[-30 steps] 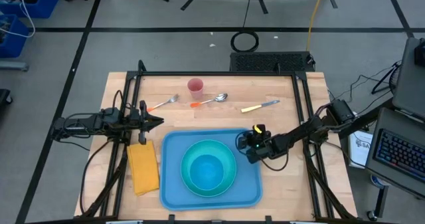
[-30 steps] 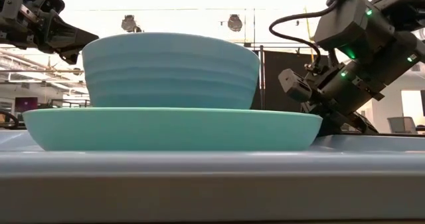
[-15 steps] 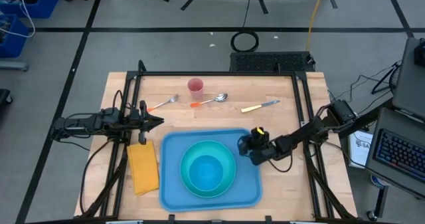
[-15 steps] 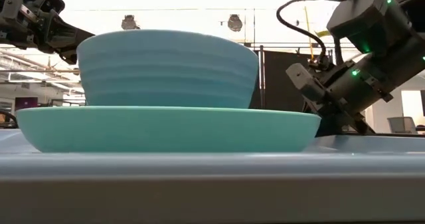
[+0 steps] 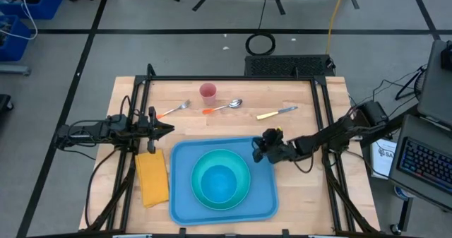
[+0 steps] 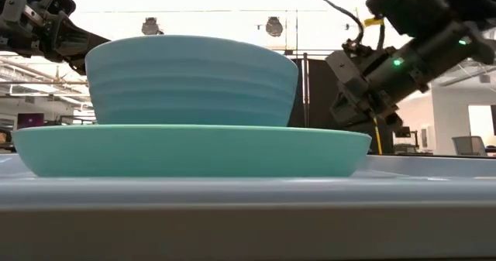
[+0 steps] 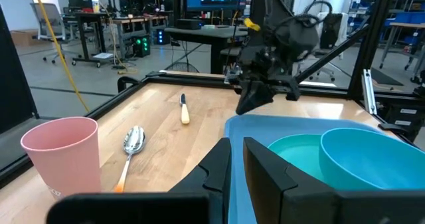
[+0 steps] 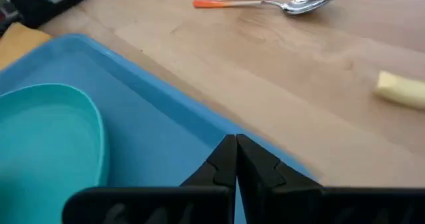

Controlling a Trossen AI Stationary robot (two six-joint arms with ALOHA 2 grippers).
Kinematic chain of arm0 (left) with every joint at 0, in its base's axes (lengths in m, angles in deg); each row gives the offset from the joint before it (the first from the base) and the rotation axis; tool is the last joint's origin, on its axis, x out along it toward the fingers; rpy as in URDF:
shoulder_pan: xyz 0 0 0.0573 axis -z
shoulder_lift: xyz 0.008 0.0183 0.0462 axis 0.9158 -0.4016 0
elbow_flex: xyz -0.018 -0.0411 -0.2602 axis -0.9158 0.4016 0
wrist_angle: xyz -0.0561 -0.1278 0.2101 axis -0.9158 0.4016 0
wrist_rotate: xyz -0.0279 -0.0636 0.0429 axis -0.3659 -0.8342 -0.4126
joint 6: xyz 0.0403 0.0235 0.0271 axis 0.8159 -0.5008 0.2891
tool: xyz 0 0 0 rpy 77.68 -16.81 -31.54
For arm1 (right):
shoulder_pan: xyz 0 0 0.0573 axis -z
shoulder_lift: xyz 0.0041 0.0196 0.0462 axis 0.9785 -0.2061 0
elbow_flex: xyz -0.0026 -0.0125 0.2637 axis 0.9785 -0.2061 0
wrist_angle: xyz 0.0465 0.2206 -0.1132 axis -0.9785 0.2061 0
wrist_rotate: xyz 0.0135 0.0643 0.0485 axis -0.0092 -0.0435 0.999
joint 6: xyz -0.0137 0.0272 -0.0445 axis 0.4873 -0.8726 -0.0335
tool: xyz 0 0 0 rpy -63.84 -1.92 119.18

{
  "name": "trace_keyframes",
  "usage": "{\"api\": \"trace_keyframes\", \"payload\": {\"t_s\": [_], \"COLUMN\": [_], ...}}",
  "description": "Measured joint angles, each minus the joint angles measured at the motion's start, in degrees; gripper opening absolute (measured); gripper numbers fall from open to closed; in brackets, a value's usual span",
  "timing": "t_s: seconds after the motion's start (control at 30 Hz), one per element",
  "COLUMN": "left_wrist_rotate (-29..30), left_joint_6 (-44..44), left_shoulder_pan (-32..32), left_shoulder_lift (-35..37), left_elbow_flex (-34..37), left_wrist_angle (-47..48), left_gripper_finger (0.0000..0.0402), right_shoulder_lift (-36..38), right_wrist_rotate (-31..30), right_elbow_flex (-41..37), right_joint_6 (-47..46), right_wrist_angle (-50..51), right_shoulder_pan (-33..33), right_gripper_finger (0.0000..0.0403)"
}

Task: Set up tray
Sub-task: Adjust the serving tray on the table

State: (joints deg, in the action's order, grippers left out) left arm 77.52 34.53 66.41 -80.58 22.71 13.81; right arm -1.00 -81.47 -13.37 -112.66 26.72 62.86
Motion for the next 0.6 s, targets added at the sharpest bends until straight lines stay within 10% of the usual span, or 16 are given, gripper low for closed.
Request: {"api": "trace_keyframes", "payload": {"t_s": [0.6], "left_wrist_rotate": [0.08], "left_joint_6": [0.42], "left_shoulder_pan": [-0.02], "left_shoulder_lift": [-0.02], "left_elbow_flex": [0.00], "left_wrist_angle": [-0.07], "left_gripper_finger": [0.0047], "right_shoulder_lift": [3.33], "right_wrist_rotate": [31.78], "right_elbow_flex": [3.81], "right_joint_6": [6.94], "right_wrist_angle": [12.93], "right_shoulder_pan": [21.44], "right_gripper_finger": [0.0000]}}
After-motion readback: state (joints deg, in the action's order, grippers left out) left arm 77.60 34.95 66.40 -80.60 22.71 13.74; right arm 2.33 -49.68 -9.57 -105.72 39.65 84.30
